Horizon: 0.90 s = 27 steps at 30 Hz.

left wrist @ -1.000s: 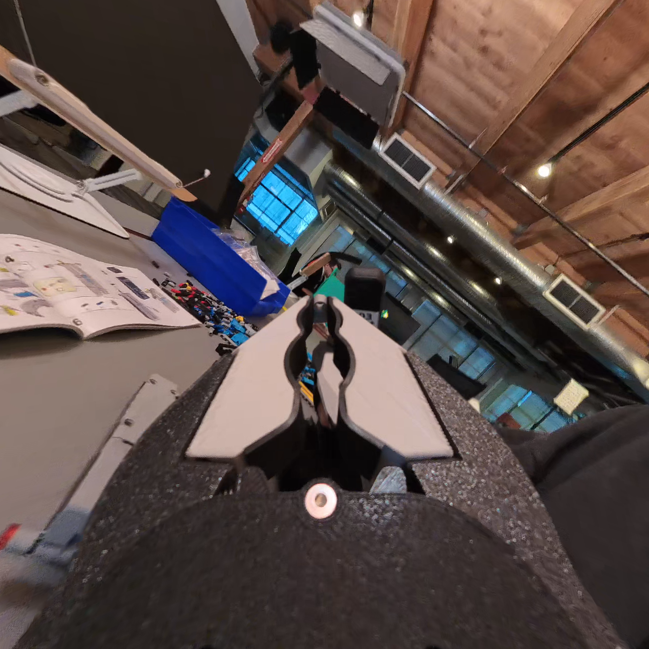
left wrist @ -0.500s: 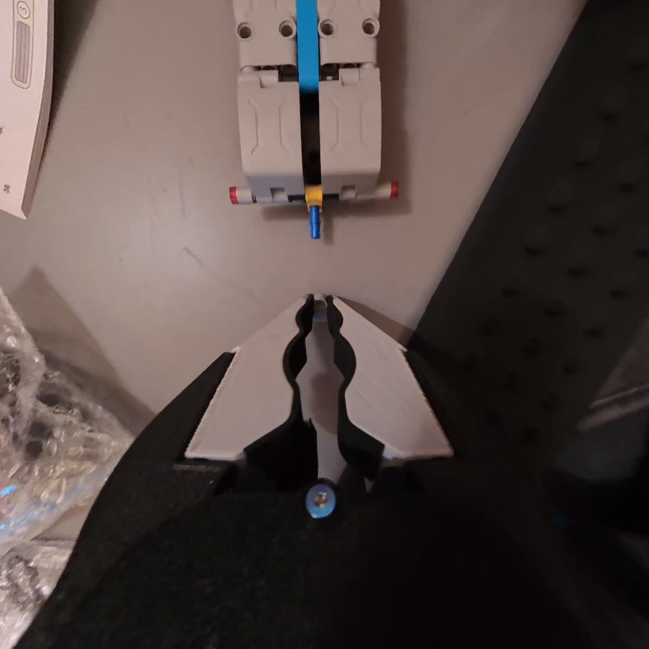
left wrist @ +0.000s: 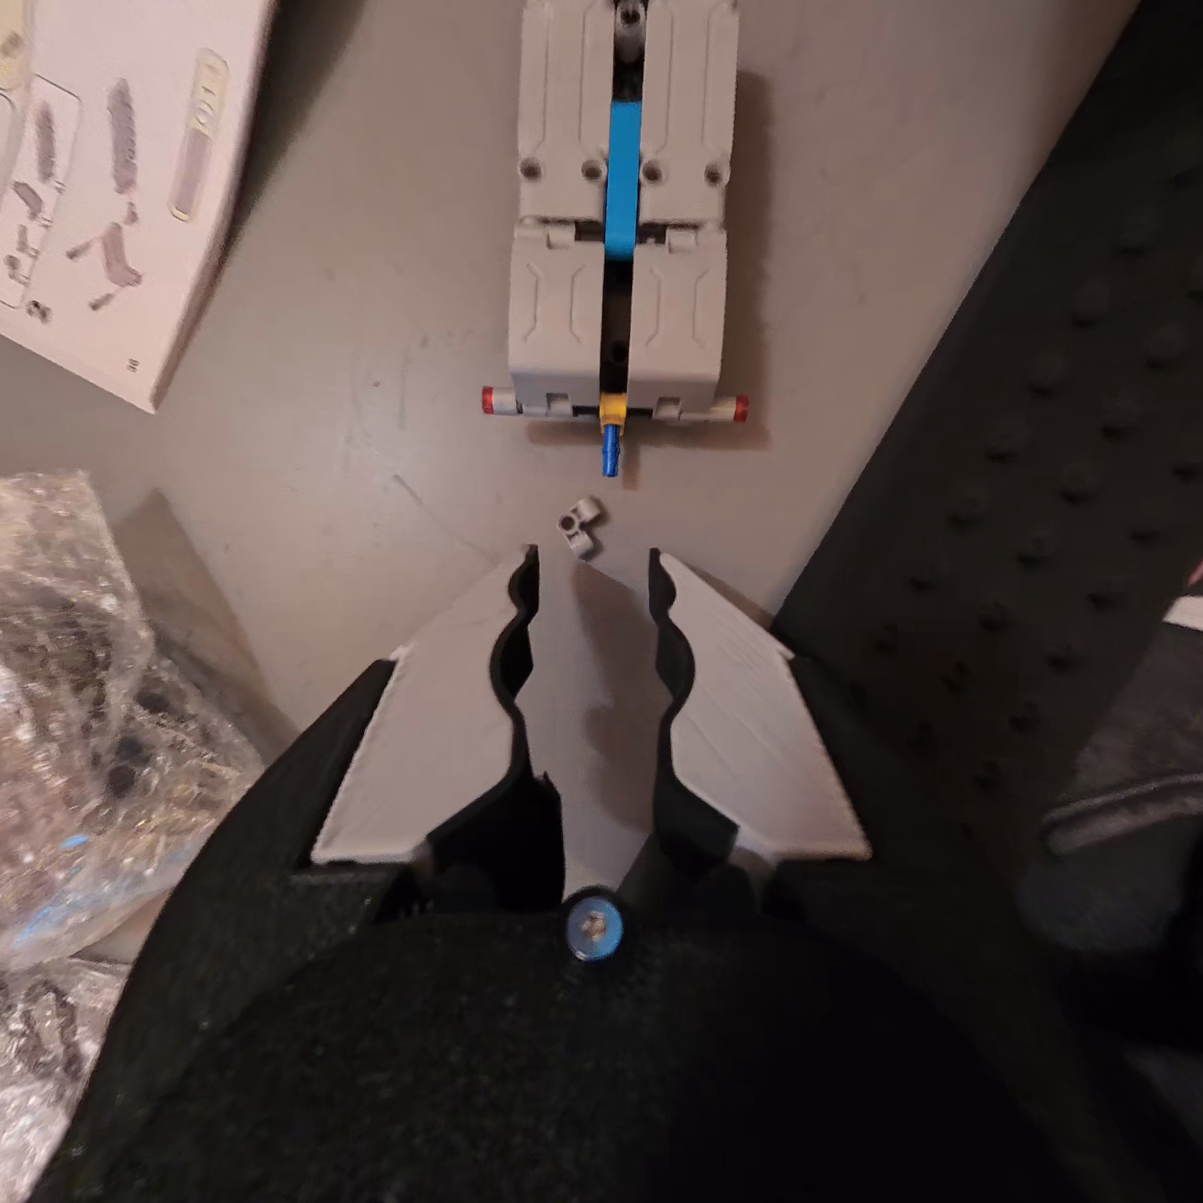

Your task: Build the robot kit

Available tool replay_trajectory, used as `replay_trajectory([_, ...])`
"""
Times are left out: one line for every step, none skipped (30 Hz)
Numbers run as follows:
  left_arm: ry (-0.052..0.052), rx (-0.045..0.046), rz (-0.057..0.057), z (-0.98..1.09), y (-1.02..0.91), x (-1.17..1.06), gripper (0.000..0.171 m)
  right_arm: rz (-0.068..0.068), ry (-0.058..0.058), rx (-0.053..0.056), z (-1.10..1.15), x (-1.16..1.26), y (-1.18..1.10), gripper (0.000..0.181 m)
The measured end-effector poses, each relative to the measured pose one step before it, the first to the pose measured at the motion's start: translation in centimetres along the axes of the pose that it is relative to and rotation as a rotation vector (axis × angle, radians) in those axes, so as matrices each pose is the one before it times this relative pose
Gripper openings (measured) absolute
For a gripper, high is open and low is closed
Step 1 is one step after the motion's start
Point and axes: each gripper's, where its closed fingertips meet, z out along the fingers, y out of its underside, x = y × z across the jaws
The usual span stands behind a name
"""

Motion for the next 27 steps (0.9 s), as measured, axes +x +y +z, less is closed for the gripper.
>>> replay_trajectory([-0.0117,0.0277,-0.0085,-0.663,-0.679,-0.029,0.033,-0.0595,0.0524,-0.0034,0.0,0.145,-0.095,0.003])
replay_trajectory([-0.0035,0.04561,-0.0141,-0.72,-1.103,0.152,0.032,-0.0848,0.0706,-0.0111,0.014,0.212,-0.058,0.003])
replay_trajectory([0.0269,0.06877,-0.0262,-0.648,-1.612,0.676,0.032,-0.1125,0.0774,-0.0075,-0.01,0.036,-0.245,0.003])
replay_trajectory([0.0529,0.09366,-0.0448,-0.464,-2.152,1.152,0.032,-0.1349,0.0783,0.0038,-0.08,-0.178,-0.533,0.002])
replay_trajectory([0.0663,0.10402,-0.0648,-0.122,-2.337,1.366,0.031,-0.1467,0.0764,-0.0078,-0.037,-0.27,-0.463,0.002])
replay_trajectory([0.0872,0.09136,-0.0714,0.237,-2.013,1.647,0.031,-0.1429,0.0867,-0.0244,0.007,0.01,-0.267,0.002])
replay_trajectory([0.0922,0.06173,-0.0656,0.544,-1.274,1.673,0.031,-0.1278,0.0685,-0.0251,0.022,-0.106,-0.218,0.003])
replay_trajectory([0.0672,0.02179,-0.0475,0.771,-0.431,1.218,0.031,-0.1046,0.0397,-0.0158,0.018,-0.376,-0.291,0.002])
replay_trajectory([0.0258,-0.00557,-0.0216,0.808,0.137,0.533,0.031,-0.0677,0.0376,-0.0033,-0.043,-0.199,-0.422,0.002])
replay_trajectory([-0.0068,-0.01094,-0.0049,0.675,0.303,-0.027,0.031,-0.0335,0.0212,0.0078,-0.091,-0.175,-0.478,0.002])
replay_trajectory([-0.0118,-0.00846,0.0039,0.483,0.274,-0.177,0.031,-0.0139,0.0036,0.0084,-0.078,-0.214,-0.373,0.003])
replay_trajectory([0.0028,0.00542,0.0003,0.264,0.054,-0.07,0.029,-0.0069,0.0044,-0.0041,0.0,-0.021,-0.063,0.002])
replay_trajectory([0.013,0.01077,-0.0088,0.109,-0.039,-0.01,0.026,-0.0063,0.0047,-0.0151,0.067,0.103,0.249,0.003])
replay_trajectory([0.0169,0.00306,-0.0103,0.072,0.054,0.032,0.024,0.0023,-0.0057,-0.0011,0.013,-0.019,0.134,0.003])
replay_trajectory([0.0174,0.00356,-0.0084,0.029,0.04,0.064,0.022,0.0133,-0.0097,-0.0108,0.105,-0.044,0.32,0.002])
replay_trajectory([0.0194,0.00379,-0.0066,0.014,0.009,0.168,0.022,0.0102,-0.0004,-0.0257,0.21,0.069,0.582,0.002])
replay_trajectory([0.0186,0.00413,-0.0056,0.022,-0.025,0.191,0.023,0.0019,-0.0021,-0.0187,0.195,-0.018,0.499,0.002])
replay_trajectory([0.0163,0.00856,-0.0076,0.026,-0.107,0.184,0.023,0.0003,-0.0021,-0.0053,0.144,-0.055,0.269,0.003])
replay_trajectory([0.0109,0.00684,-0.0094,0.052,-0.08,0.079,0.023,0.0013,-0.0093,-0.004,0.105,-0.175,0.144,0.003])
replay_trajectory([0.001,-0.00032,-0.0036,0.088,0.042,-0.069,0.023,-0.0066,-0.0034,-0.0029,0.074,-0.135,0.019,0.003])
replay_trajectory([-0.0156,-0.005,0.0021,0.098,0.122,-0.328,0.023,-0.0129,0.0014,0.0018,0.016,-0.13,-0.101,0.003])
replay_trajectory([-0.0237,-0.00691,0.0047,0.102,0.185,-0.485,0.023,-0.0127,0.0026,0.0109,-0.05,-0.123,-0.247,0.003])
replay_trajectory([0.0009,-0.00228,0.0018,0.059,0.12,-0.122,0.023,-0.0055,-0.0041,-0.0027,0.027,-0.149,-0.018,0.003])
replay_trajectory([0.0076,0.00019,-0.0071,0.031,0.063,-0.065,0.023,-0.0055,-0.0071,-0.0052,0.075,-0.154,0.098,0.003])
replay_trajectory([0.0089,0.00455,-0.0077,0.001,-0.023,-0.007,0.023,-0.0035,0.0038,0.0044,0.005,-0.004,-0.007,0.003])
replay_trajectory([0.0064,0.00716,-0.0056,0.001,-0.078,0.0,0.023,0.0009,-0.0005,0.0035,-0.004,-0.007,-0.017,0.003])
replay_trajectory([0.0008,0.00096,-0.004,0.026,0.006,-0.048,0.023,0.0058,-0.009,-0.0028,0.041,-0.06,0.056,0.003])
